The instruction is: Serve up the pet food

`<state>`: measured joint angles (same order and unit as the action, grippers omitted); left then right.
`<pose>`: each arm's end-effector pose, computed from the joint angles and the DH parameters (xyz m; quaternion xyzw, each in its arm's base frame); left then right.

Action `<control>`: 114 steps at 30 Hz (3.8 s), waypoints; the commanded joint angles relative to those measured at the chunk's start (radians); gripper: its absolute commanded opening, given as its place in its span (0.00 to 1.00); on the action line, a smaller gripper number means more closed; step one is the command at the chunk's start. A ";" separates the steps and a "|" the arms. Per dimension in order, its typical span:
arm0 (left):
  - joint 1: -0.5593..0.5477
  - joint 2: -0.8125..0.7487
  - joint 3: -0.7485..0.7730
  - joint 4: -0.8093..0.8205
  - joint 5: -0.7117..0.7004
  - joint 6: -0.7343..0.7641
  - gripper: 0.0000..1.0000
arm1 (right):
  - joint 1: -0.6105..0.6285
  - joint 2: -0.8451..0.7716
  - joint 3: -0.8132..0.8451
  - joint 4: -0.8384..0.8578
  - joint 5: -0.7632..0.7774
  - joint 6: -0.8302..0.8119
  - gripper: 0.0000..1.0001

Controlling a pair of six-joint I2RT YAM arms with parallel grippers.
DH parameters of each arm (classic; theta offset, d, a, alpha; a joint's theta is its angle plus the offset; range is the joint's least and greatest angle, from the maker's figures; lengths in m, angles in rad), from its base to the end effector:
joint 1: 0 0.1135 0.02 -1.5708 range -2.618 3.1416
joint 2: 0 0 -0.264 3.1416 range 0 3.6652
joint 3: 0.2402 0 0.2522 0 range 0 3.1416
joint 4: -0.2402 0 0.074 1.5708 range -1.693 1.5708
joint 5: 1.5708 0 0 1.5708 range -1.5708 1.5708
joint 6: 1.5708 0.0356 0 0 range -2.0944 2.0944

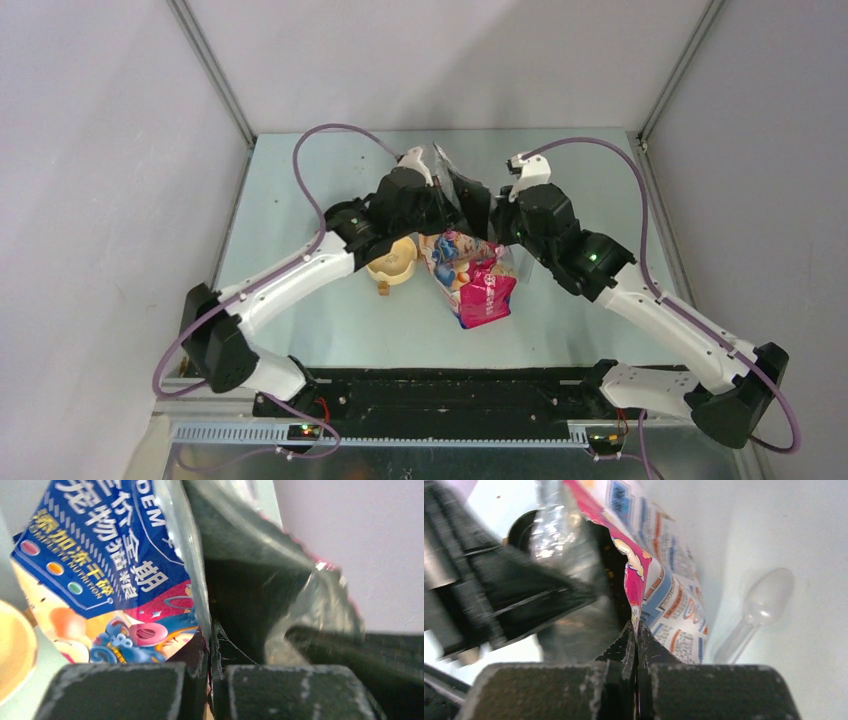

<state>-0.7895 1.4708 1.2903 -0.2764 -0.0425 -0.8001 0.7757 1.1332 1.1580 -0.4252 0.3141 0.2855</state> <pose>0.2431 -0.2430 0.3429 -0.0157 0.8486 -0.3646 0.3830 0.1868 0.1678 0.3766 -0.1160 0.8197 0.1636 0.5365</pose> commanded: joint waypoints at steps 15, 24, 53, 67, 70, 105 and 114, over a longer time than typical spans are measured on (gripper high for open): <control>-0.020 -0.384 -0.068 -0.225 -0.336 0.148 0.00 | -0.144 -0.299 -0.003 -0.220 0.337 0.096 0.00; -0.020 -0.340 -0.029 -0.213 -0.305 0.180 0.00 | -0.106 -0.332 -0.003 -0.170 -0.198 0.053 0.00; -0.019 -0.737 -0.337 -0.234 -0.537 0.200 0.99 | -0.292 -0.367 -0.039 -0.160 0.232 0.214 0.99; -0.020 -1.088 -0.630 -0.440 -0.768 -0.036 1.00 | -0.576 0.120 -0.156 0.000 -0.112 0.225 0.99; -0.020 -1.117 -0.641 -0.466 -0.778 -0.047 1.00 | -0.575 0.272 -0.117 0.011 -0.086 0.233 0.99; -0.020 -1.109 -0.664 -0.493 -0.693 -0.119 0.99 | -0.493 0.568 -0.073 -0.026 0.006 0.320 0.09; -0.020 -1.108 -0.666 -0.425 -0.658 -0.089 0.99 | -0.522 0.188 -0.239 0.051 -0.052 0.294 0.04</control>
<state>-0.8112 0.3580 0.6037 -0.7792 -0.7177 -0.8932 0.2710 1.5005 0.9623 -0.4427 0.2806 0.5911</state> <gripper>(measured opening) 0.994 0.317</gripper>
